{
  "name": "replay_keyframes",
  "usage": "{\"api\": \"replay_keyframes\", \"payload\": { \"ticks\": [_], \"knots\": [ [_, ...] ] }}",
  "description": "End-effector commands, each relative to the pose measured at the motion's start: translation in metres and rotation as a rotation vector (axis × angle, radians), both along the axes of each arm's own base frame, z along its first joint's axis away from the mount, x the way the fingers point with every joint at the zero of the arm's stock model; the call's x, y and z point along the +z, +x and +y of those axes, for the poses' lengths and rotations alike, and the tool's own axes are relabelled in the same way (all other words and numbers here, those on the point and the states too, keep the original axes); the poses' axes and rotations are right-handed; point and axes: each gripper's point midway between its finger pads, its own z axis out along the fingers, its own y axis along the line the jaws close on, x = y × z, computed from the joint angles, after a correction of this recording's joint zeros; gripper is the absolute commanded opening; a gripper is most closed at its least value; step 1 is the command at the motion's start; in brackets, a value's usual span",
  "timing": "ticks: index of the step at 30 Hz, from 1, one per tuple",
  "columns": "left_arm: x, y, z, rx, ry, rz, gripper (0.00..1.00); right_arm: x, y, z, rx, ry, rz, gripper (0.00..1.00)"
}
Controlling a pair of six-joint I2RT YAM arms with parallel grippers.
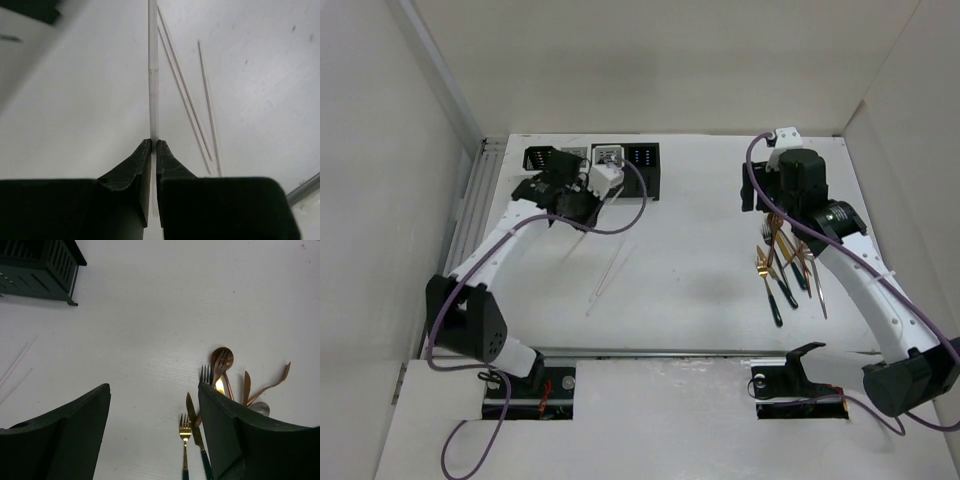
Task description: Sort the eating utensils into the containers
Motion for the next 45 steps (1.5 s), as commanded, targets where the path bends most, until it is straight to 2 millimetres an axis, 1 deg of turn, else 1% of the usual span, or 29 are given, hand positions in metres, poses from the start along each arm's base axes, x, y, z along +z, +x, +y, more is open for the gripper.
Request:
{"api": "replay_keyframes", "payload": {
  "ticks": [1,4,5,6,8,9,10,11,12,13,14,16,18,19,22,23,25,26,30,34,35,36,37,38,40,41,43,44,45],
  "knots": [
    [0.078,0.022,-0.008,-0.052,-0.115,-0.216,0.0,0.012,0.018,0.017,0.058,0.054,-0.068,0.75],
    [0.139,0.063,-0.002,0.064,-0.223,-0.406,0.0,0.009,0.028,0.028,0.095,0.072,-0.064,0.75],
    [0.165,0.086,-0.001,0.099,-0.267,-0.518,0.0,0.004,0.032,0.034,0.105,0.07,-0.057,0.75],
    [0.187,0.105,0.01,0.15,-0.291,-0.59,0.0,0.008,0.036,0.038,0.119,0.08,-0.066,0.75],
    [0.215,0.135,0.025,0.263,-0.33,-0.702,0.0,0.018,0.043,0.048,0.148,0.086,-0.097,0.74],
    [0.228,0.161,0.039,0.314,-0.345,-0.783,0.0,0.016,0.048,0.056,0.172,0.079,-0.095,0.74],
    [0.247,0.175,0.051,0.364,-0.35,-0.847,0.0,0.018,0.053,0.058,0.172,0.081,-0.102,0.74],
    [0.254,0.186,0.06,0.407,-0.363,-0.876,0.0,0.029,0.057,0.064,0.19,0.075,-0.134,0.74],
    [0.254,0.205,0.068,0.44,-0.367,-0.908,0.0,0.023,0.062,0.07,0.2,0.071,-0.118,0.74],
    [0.267,0.214,0.086,0.483,-0.367,-0.952,0.0,0.027,0.067,0.071,0.207,0.06,-0.134,0.74],
    [0.268,0.221,0.095,0.504,-0.361,-0.972,0.0,0.034,0.07,0.076,0.222,0.051,-0.15,0.74],
    [0.267,0.238,0.112,0.536,-0.357,-1.025,0.0,0.034,0.081,0.081,0.227,0.043,-0.162,0.74],
    [0.255,0.246,0.119,0.554,-0.348,-1.033,0.0,0.042,0.086,0.087,0.239,0.041,-0.182,0.74],
    [0.25,0.254,0.126,0.564,-0.345,-1.044,0.0,0.039,0.09,0.088,0.243,0.031,-0.177,0.74],
    [0.226,0.259,0.126,0.564,-0.324,-1.009,0.0,0.05,0.095,0.09,0.246,0.029,-0.201,0.74],
    [0.22,0.263,0.132,0.572,-0.32,-1.013,0.0,0.043,0.098,0.092,0.246,0.024,-0.186,0.74],
    [0.2,0.265,0.136,0.588,-0.318,-0.989,0.0,0.049,0.102,0.092,0.237,0.025,-0.2,0.74],
    [0.202,0.266,0.134,0.571,-0.333,-1.007,0.0,0.05,0.102,0.092,0.237,0.025,-0.2,0.74],
    [0.17,0.275,0.139,0.561,-0.388,-0.976,0.0,0.05,0.101,0.094,0.238,0.023,-0.201,0.74],
    [0.154,0.275,0.132,0.525,-0.421,-0.992,0.0,0.05,0.094,0.089,0.212,0.003,-0.186,0.74],
    [0.135,0.271,0.131,0.536,-0.423,-0.961,0.0,0.05,0.093,0.09,0.211,-0.01,-0.189,0.74],
    [0.127,0.269,0.129,0.526,-0.426,-0.95,0.0,0.052,0.091,0.086,0.2,-0.016,-0.189,0.74],
    [0.127,0.266,0.129,0.524,-0.429,-0.962,0.0,0.057,0.088,0.085,0.199,-0.012,-0.2,0.74],
    [0.107,0.26,0.126,0.515,-0.427,-0.923,0.0,0.052,0.088,0.083,0.19,-0.019,-0.191,0.74],
    [0.096,0.254,0.129,0.51,-0.415,-0.908,0.0,0.058,0.082,0.08,0.189,-0.014,-0.204,0.74],
    [0.096,0.251,0.129,0.511,-0.414,-0.905,0.05,0.052,0.08,0.084,0.199,-0.018,-0.192,0.74],
    [0.088,0.245,0.129,0.516,-0.407,-0.878,0.2,0.059,0.079,0.083,0.198,-0.011,-0.212,0.76],
    [0.09,0.241,0.135,0.53,-0.399,-0.868,0.39,0.063,0.077,0.081,0.189,-0.011,-0.221,0.76],
    [0.092,0.239,0.141,0.535,-0.396,-0.861,0.48,0.061,0.076,0.08,0.189,-0.014,-0.213,0.77]
  ]
}}
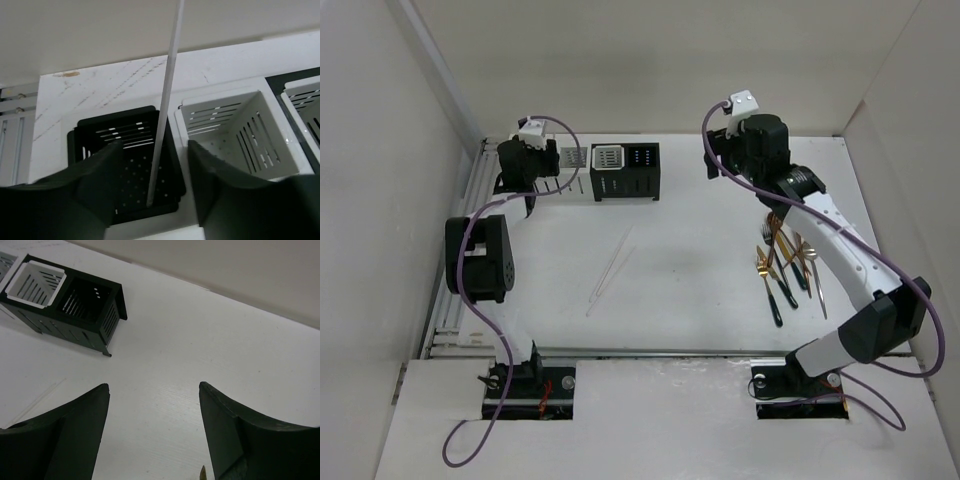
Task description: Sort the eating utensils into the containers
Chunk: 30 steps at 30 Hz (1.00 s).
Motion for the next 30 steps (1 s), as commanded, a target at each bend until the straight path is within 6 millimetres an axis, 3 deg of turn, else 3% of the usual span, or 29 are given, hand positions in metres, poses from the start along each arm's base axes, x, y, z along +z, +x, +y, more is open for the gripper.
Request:
{"api": "replay_keyframes", "payload": {
  "ticks": [1,3,6,7,10,12,13,15,16,17,18,19,20,21,22,25,27,30],
  "knots": [
    [0.064,-0.005,0.01,0.002,-0.007,-0.135,0.54,0.027,-0.008,-0.003,-0.009,0.017,-0.07,0.77],
    [0.084,-0.013,0.02,-0.001,0.0,-0.141,0.64,0.027,-0.012,0.0,0.004,0.008,-0.074,0.77],
    [0.1,-0.026,0.034,0.021,0.046,-0.091,0.66,0.023,-0.019,0.004,0.015,0.006,-0.075,0.81],
    [0.119,-0.026,0.038,0.038,0.067,-0.098,0.67,0.027,-0.021,0.003,0.015,0.015,-0.092,0.82],
    [0.126,-0.049,0.039,0.036,0.105,-0.014,0.67,0.017,-0.031,0.008,0.036,0.012,-0.085,0.88],
    [0.127,-0.064,0.025,-0.014,0.172,0.022,0.67,0.023,-0.037,0.007,0.041,0.04,-0.104,0.9],
    [0.119,-0.083,0.005,-0.076,0.209,0.089,0.65,0.021,-0.04,0.006,0.034,0.059,-0.097,0.91],
    [0.084,-0.116,-0.033,-0.261,0.251,0.192,0.64,0.013,-0.047,0.008,0.036,0.073,-0.078,0.91],
    [0.067,-0.143,-0.048,-0.351,0.296,0.258,0.64,0.01,-0.05,0.007,0.032,0.08,-0.065,0.91],
    [0.051,-0.164,-0.078,-0.453,0.313,0.298,0.64,0.011,-0.054,0.005,0.032,0.082,-0.069,0.91],
    [0.015,-0.189,-0.09,-0.514,0.32,0.39,0.62,0.007,-0.057,0.003,0.029,0.084,-0.054,0.91],
    [-0.001,-0.207,-0.103,-0.56,0.324,0.432,0.62,-0.007,-0.059,0.002,0.028,0.067,-0.023,0.91],
    [-0.013,-0.228,-0.122,-0.616,0.334,0.462,0.6,-0.001,-0.065,-0.001,0.026,0.083,-0.035,0.89],
    [-0.041,-0.25,-0.125,-0.64,0.337,0.536,0.58,-0.004,-0.068,-0.002,0.022,0.087,-0.025,0.85],
    [-0.053,-0.262,-0.13,-0.664,0.337,0.569,0.56,-0.012,-0.074,-0.001,0.031,0.077,-0.006,0.83],
    [-0.076,-0.288,-0.147,-0.714,0.354,0.619,0.54,-0.008,-0.084,-0.008,0.013,0.103,-0.021,0.8],
    [-0.087,-0.291,-0.155,-0.724,0.38,0.633,0.54,-0.011,-0.091,-0.014,-0.001,0.107,-0.016,0.8],
    [-0.111,-0.293,-0.151,-0.687,0.397,0.722,0.45,-0.016,-0.096,-0.02,-0.027,0.114,-0.006,0.77]
  ]
}}
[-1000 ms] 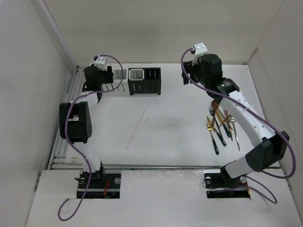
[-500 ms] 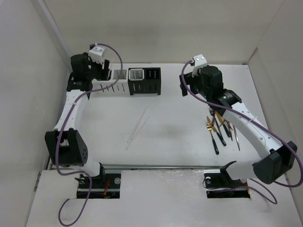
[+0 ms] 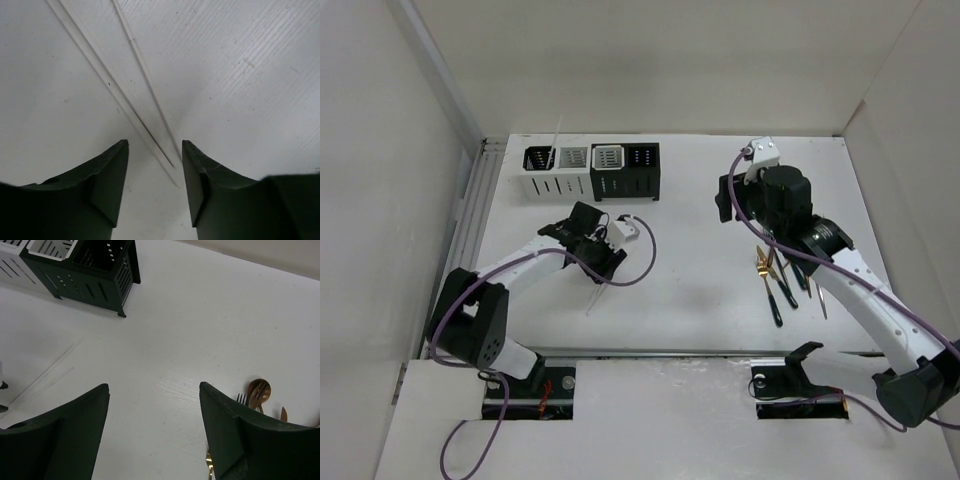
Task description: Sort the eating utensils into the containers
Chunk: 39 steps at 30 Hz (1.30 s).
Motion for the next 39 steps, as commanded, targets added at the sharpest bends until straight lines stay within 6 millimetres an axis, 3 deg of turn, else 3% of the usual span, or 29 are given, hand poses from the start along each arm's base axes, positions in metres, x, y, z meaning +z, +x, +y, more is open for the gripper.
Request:
{"api": "replay_keyframes", "payload": {
  "ticks": [1,4,8,24,31,32,35,39],
  "knots": [
    [-0.007,0.012,-0.001,0.051,0.022,-0.001,0.42,0.013,-0.008,-0.005,-0.033,0.051,-0.035,0.77],
    [-0.009,0.025,-0.001,0.09,0.041,-0.01,0.3,0.011,-0.016,-0.005,-0.027,0.058,-0.03,0.77],
    [-0.001,0.039,-0.006,0.097,0.022,-0.064,0.29,0.014,-0.019,-0.011,-0.049,0.067,-0.042,0.77],
    [-0.045,0.043,0.012,0.14,0.153,-0.016,0.29,0.02,-0.031,-0.028,-0.092,0.048,-0.06,0.77],
    [-0.063,0.052,0.02,0.174,0.274,0.046,0.43,0.022,-0.031,-0.033,-0.109,0.033,-0.066,0.78],
    [-0.064,0.05,0.019,0.168,0.274,0.065,0.41,0.025,-0.032,-0.033,-0.109,0.033,-0.066,0.78],
    [-0.066,0.03,0.025,0.137,0.299,0.139,0.21,0.025,-0.034,-0.039,-0.126,0.017,-0.07,0.78],
    [-0.069,0.008,0.027,0.1,0.301,0.223,0.12,0.029,-0.035,-0.044,-0.147,0.017,-0.083,0.8]
  ]
}}
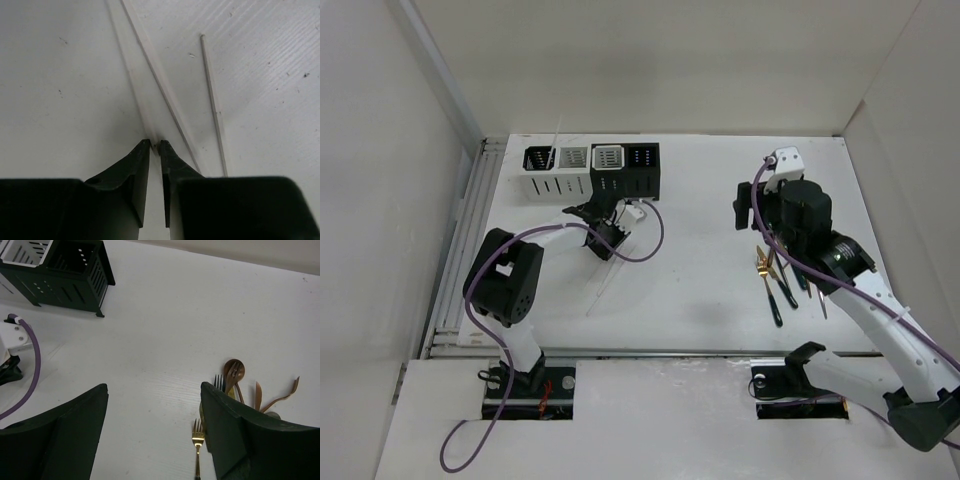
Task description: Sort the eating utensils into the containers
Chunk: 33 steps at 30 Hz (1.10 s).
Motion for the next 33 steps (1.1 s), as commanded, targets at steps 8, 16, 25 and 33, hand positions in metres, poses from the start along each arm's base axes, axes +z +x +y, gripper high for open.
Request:
{"api": "replay_keyframes", "payload": {
  "ticks": [8,16,25,33],
  "knots": [
    [-0.024,-0.048,0.023,0.029,0.072,0.253,0.0,0.025,-0.004,-0.009,-0.031,0.006,-0.075,0.8],
    [0.163,0.054,0.011,0.031,-0.167,-0.287,0.0,0.024,0.005,0.012,0.05,0.026,-0.078,0.75],
    [0.345,0.131,0.064,0.252,-0.374,-0.882,0.0,-0.002,0.041,0.046,0.111,0.021,-0.03,0.75],
    [0.391,0.197,0.138,0.373,-0.607,-1.19,0.0,-0.005,0.083,0.079,0.186,-0.045,-0.024,0.75]
  ]
}}
